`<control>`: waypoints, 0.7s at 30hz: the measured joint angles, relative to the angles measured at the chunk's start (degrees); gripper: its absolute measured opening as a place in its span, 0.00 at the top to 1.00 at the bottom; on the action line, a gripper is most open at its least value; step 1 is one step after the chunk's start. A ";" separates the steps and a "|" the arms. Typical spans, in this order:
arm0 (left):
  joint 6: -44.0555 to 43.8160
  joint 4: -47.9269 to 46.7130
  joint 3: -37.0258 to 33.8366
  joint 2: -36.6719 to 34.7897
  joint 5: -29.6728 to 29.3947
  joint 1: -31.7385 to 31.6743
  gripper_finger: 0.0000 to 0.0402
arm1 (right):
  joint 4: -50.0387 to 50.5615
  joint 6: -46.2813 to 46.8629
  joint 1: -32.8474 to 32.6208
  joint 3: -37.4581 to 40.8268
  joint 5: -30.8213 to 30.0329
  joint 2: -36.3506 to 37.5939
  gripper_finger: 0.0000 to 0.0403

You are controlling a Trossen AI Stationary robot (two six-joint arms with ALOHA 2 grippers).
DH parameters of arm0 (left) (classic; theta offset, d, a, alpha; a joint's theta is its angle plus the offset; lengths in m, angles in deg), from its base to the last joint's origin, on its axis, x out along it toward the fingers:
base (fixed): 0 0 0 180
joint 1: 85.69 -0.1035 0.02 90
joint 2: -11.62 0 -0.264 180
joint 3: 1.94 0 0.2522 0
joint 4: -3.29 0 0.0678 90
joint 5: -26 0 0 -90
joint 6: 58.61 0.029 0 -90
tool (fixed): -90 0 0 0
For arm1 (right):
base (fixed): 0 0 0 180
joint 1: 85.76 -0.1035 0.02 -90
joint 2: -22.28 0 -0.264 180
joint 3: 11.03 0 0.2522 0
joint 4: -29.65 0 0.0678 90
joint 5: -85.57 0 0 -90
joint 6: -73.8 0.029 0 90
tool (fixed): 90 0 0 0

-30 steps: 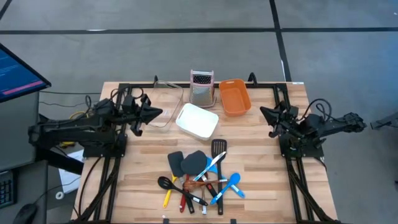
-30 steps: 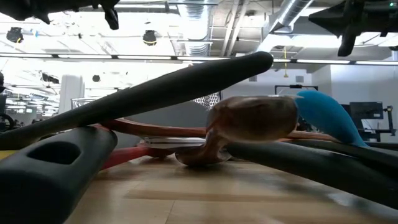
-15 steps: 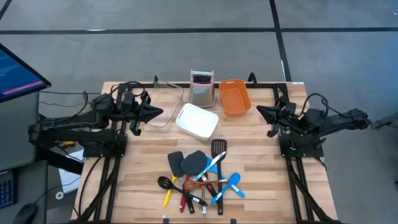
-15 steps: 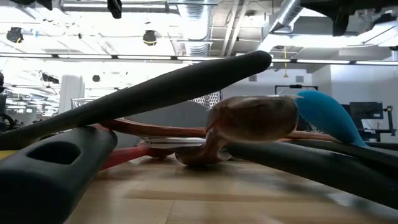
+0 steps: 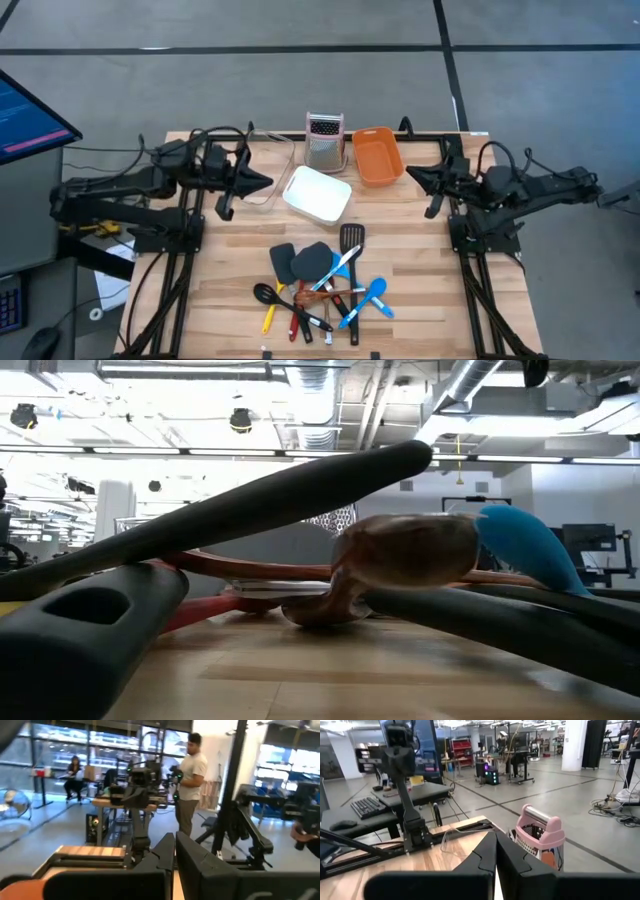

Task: Pick & Place Kitchen Items
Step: Put the black slotted spoon into the white bin

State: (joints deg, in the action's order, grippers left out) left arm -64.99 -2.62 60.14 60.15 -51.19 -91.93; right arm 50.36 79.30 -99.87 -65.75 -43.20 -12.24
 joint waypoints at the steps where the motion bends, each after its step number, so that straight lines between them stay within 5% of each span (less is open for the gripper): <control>1: 0.39 -1.21 0.95 0.41 -0.87 1.11 1.00 | 0.04 0.07 0.00 -0.31 0.00 -0.54 1.00; 9: 0.62 -12.48 5.86 2.64 -12.89 13.52 1.00 | 0.32 2.65 0.00 -2.10 1.55 -7.13 1.00; 21: 0.35 -12.86 6.56 6.45 -24.04 27.71 1.00 | 0.39 5.06 -0.11 -10.38 6.06 -18.43 1.00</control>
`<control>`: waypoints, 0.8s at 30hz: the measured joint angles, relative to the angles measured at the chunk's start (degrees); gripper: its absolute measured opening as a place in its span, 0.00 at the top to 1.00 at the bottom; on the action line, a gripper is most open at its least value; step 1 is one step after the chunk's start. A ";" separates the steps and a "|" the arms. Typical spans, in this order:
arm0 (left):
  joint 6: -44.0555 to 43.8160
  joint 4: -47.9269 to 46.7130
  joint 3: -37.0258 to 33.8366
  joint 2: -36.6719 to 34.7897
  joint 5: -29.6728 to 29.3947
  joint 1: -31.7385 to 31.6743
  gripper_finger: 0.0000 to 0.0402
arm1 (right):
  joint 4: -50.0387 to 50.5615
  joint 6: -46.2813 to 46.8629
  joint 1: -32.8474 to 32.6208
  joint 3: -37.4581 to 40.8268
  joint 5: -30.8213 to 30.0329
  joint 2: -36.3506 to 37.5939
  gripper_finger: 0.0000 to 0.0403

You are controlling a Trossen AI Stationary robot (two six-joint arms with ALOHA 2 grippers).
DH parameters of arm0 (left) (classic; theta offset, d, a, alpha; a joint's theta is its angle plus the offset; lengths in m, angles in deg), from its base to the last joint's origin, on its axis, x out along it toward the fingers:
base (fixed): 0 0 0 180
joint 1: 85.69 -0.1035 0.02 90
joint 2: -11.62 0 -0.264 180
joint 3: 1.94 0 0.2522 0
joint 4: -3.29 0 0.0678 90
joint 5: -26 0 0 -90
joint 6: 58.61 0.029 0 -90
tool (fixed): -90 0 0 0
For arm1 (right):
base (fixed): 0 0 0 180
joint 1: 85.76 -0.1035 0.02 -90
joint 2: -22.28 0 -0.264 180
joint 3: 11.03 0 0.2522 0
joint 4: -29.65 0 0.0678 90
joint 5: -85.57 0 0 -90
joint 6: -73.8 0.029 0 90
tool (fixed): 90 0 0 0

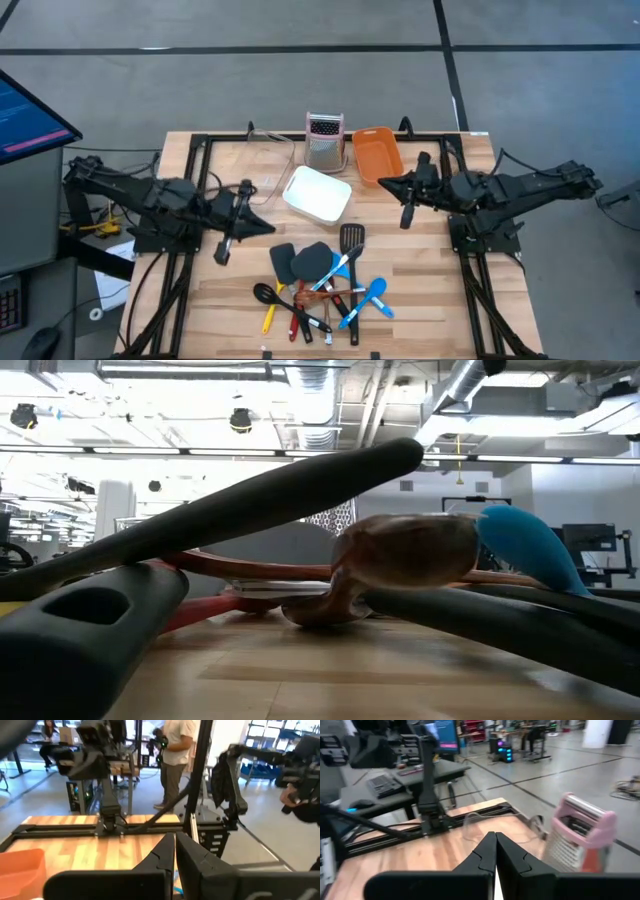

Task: Pick & Place Kitchen Items
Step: Put the black slotted spoon into the white bin

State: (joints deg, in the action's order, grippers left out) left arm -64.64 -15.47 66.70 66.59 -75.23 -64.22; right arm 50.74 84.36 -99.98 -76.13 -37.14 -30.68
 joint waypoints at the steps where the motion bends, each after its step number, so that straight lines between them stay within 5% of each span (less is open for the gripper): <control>1: -0.23 -0.10 0.00 0.92 -0.64 0.78 1.00 | -0.03 -0.13 0.00 -0.66 0.69 -0.81 1.00; 15: -2.96 0.22 10.92 16.89 -3.69 6.67 1.00 | 2.38 6.03 -0.55 -2.83 6.05 -3.79 1.00; 24: -3.72 -8.58 14.80 20.65 -3.35 11.59 1.00 | 2.12 10.85 -0.61 -2.83 5.76 -4.09 1.00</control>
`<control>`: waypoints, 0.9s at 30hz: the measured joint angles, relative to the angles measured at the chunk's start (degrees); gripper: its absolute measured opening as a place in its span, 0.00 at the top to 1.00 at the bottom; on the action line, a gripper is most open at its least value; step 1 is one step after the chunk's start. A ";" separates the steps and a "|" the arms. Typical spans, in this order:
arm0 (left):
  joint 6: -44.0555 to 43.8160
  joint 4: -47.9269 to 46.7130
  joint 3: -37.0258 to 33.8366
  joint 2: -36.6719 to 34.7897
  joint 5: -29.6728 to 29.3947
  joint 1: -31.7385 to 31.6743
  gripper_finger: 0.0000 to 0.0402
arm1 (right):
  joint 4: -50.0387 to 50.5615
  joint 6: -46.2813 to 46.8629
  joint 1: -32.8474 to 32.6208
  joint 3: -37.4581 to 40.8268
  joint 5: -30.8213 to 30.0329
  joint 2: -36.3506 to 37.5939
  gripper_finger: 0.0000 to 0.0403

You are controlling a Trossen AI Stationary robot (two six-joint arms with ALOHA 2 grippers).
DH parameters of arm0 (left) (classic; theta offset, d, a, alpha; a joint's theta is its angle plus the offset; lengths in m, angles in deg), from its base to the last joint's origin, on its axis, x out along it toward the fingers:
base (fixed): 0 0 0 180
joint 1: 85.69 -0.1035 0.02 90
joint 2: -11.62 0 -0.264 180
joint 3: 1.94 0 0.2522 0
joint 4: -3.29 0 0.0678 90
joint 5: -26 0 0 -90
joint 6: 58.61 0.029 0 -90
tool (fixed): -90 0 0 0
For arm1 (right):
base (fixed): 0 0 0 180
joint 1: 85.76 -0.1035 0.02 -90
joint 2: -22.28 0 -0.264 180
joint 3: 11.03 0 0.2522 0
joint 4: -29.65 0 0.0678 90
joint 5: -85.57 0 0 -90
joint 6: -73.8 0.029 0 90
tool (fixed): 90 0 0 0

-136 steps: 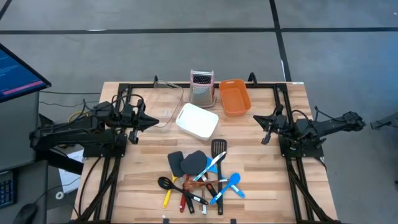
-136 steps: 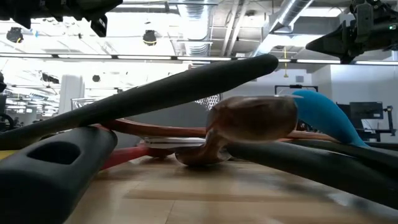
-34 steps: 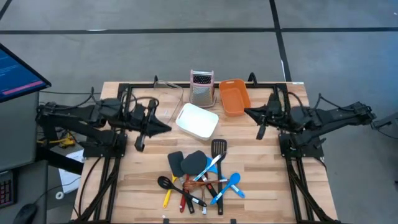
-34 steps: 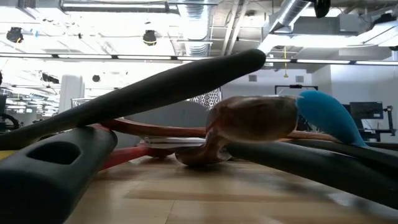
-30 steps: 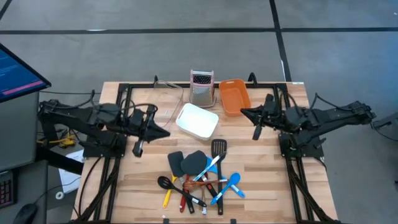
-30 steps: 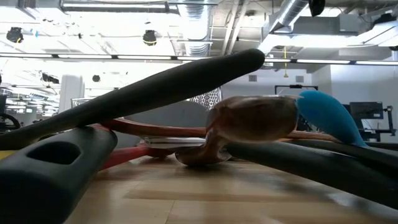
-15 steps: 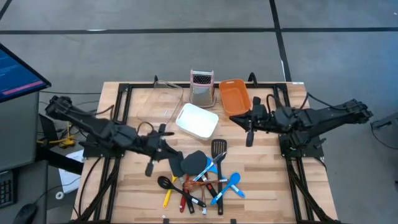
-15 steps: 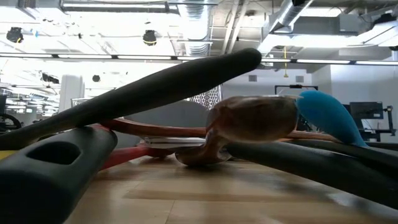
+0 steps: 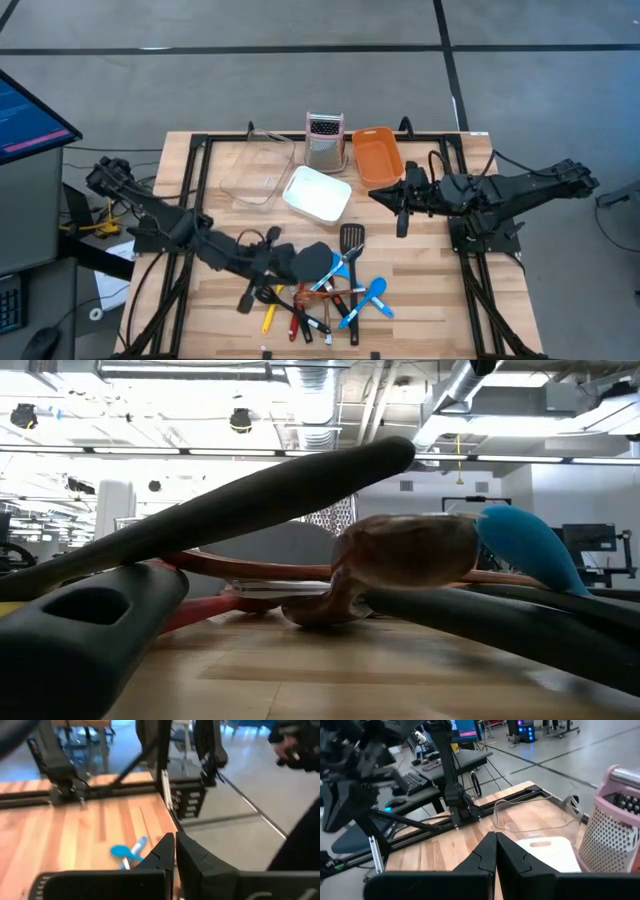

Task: Pick & Place Kitchen Items
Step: Put the black slotted spoon into the white bin

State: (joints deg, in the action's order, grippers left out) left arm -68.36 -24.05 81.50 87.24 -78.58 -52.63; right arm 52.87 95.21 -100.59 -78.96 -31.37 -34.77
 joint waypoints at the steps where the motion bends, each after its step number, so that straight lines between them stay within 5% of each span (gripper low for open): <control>1: -0.11 -1.01 0.10 0.13 -0.01 0.50 1.00 | 0.00 0.75 0.00 0.00 0.00 -0.30 1.00; 19: -9.95 -15.64 0.08 5.01 0.42 4.61 1.00 | -3.06 6.17 -0.04 0.01 -0.32 -11.05 1.00; 27: -6.99 -20.65 0.01 12.06 0.48 4.41 1.00 | -3.20 7.17 0.32 0.02 -0.14 -11.49 1.00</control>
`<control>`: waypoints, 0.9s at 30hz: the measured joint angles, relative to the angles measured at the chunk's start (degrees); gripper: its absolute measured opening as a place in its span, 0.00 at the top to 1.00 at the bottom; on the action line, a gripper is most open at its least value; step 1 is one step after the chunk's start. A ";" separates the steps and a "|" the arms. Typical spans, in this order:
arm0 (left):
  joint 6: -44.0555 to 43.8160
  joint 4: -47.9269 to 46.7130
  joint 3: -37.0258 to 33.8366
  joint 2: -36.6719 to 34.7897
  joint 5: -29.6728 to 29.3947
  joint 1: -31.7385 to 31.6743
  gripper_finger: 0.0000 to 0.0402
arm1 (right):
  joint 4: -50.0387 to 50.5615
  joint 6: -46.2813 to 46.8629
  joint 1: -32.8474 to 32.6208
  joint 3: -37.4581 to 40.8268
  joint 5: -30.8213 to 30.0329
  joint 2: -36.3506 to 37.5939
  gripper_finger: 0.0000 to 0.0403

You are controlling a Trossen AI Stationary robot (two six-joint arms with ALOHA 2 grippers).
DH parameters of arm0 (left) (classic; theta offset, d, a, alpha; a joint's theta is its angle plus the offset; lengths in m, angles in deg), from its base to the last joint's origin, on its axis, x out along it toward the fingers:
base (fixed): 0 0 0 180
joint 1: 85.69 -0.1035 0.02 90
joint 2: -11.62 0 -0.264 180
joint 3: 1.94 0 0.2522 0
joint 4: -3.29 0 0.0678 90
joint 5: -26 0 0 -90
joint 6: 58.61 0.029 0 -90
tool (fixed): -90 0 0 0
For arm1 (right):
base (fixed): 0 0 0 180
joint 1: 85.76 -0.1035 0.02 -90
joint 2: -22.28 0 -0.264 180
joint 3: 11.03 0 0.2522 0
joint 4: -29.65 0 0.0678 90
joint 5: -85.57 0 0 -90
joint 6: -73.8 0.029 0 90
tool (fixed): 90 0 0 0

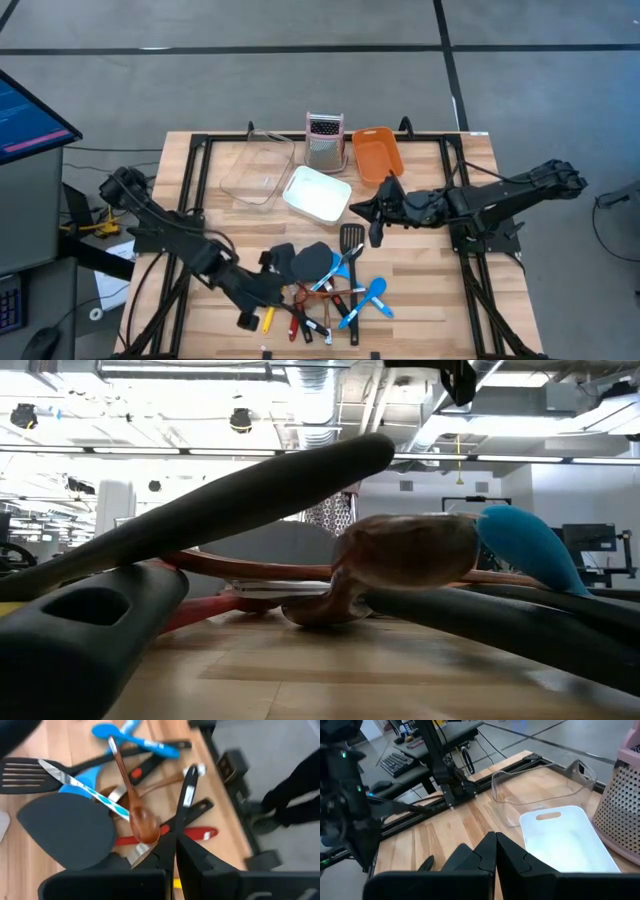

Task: Pick & Place Kitchen Items
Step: Put the black slotted spoon into the white bin

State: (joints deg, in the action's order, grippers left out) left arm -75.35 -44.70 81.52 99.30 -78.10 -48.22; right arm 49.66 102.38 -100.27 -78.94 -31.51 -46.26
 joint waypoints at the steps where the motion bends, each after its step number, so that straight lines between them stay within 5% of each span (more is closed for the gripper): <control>1: 0.74 0.03 0.00 0.88 0.02 0.00 1.00 | 0.08 -0.01 0.12 0.00 0.01 -0.02 1.00; 18: 4.90 -0.92 -0.09 6.74 2.13 0.00 0.98 | 0.14 -0.02 0.34 0.00 0.03 -0.02 1.00; 27: 4.93 -0.84 -0.13 10.04 2.50 0.17 0.77 | 0.19 -0.02 0.34 0.00 0.05 -0.02 1.00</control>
State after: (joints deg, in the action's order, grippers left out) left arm -70.42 -45.54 81.38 109.33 -75.60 -48.04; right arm 49.85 102.36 -99.93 -78.94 -31.46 -46.27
